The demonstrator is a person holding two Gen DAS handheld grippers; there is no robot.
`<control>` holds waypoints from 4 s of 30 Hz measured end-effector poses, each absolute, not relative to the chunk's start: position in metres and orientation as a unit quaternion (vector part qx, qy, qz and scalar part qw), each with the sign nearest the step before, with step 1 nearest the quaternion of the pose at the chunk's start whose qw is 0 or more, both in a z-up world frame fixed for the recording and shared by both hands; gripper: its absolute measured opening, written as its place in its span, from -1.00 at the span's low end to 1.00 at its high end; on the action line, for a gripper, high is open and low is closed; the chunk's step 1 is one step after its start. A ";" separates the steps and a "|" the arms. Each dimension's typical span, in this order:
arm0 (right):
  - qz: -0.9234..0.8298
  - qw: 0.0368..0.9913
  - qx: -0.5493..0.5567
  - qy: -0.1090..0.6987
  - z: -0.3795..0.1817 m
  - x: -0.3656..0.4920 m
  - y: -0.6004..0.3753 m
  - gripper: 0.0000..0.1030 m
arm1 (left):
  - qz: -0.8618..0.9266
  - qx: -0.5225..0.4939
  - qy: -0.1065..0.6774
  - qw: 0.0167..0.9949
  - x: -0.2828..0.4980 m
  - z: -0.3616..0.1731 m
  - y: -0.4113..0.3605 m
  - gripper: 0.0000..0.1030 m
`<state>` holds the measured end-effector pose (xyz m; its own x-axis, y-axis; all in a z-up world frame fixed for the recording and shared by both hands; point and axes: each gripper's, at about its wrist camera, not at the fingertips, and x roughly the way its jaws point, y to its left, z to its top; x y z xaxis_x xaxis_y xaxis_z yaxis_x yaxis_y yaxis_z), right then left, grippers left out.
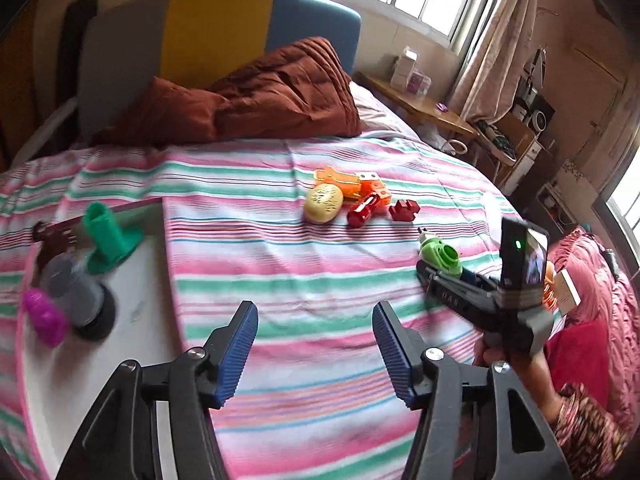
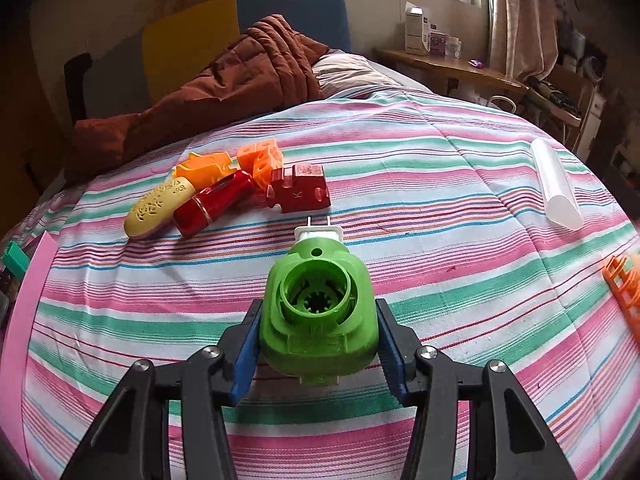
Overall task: Organize rigid objects
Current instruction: 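Grasp the yellow oval toy with the left tool, then carry the yellow toy to the tray with the left tool while the right tool holds the green toy, then lower the yellow toy into the tray and open the left tool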
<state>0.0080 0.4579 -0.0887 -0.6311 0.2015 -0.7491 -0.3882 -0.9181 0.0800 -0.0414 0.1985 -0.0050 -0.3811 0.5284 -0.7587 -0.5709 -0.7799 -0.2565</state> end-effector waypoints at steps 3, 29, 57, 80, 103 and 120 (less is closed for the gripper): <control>0.898 0.160 -0.390 0.127 -0.090 0.010 0.460 0.03 | 0.837 -0.448 0.051 0.311 -0.063 -0.010 0.227 0.25; 0.902 0.164 -0.379 0.128 -0.093 0.012 0.458 0.03 | 0.810 -0.444 0.203 0.326 -0.165 -0.088 0.359 -0.14; 0.900 0.180 -0.384 0.096 -0.093 0.010 0.452 0.02 | 0.820 -0.473 0.031 0.322 -0.072 -0.070 0.265 -0.15; 0.900 0.191 -0.377 0.104 -0.089 0.017 0.453 0.02 | 0.855 -0.423 -0.065 0.294 -0.031 -0.019 0.109 -0.15; 0.906 0.194 -0.372 0.053 -0.085 0.019 0.432 0.02 | 0.893 -0.427 -0.051 0.131 -0.056 -0.062 -0.009 -0.15; 0.904 0.199 -0.374 0.050 -0.086 0.019 0.432 0.02 | 0.918 -0.385 -0.037 0.091 -0.045 -0.049 -0.011 -0.12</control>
